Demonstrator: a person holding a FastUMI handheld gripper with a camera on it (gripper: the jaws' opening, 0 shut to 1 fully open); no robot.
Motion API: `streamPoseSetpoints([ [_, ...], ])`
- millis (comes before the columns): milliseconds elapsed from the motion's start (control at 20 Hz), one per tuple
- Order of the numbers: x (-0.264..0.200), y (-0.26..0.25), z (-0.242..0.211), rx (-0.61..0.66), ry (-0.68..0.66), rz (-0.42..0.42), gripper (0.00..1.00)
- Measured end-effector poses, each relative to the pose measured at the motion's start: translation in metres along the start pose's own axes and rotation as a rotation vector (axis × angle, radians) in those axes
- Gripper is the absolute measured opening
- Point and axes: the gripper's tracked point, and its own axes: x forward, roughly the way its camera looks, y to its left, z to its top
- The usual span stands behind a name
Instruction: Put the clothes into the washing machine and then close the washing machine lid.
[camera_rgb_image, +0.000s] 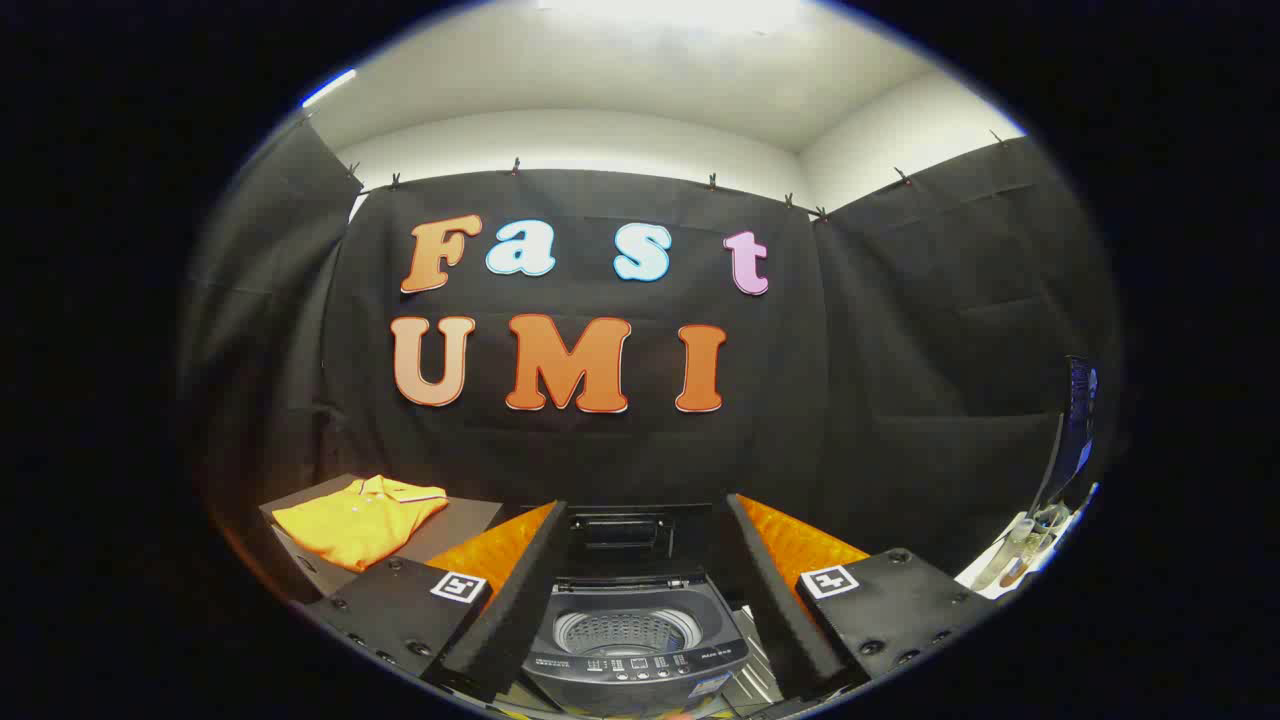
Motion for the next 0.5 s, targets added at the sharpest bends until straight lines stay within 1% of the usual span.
streamPoseSetpoints([
  [300,-0.009,0.035,0.004,0.024,-0.013,0.006,0.98],
  [500,-0.016,0.04,0.002,0.043,-0.009,-0.003,0.98],
])
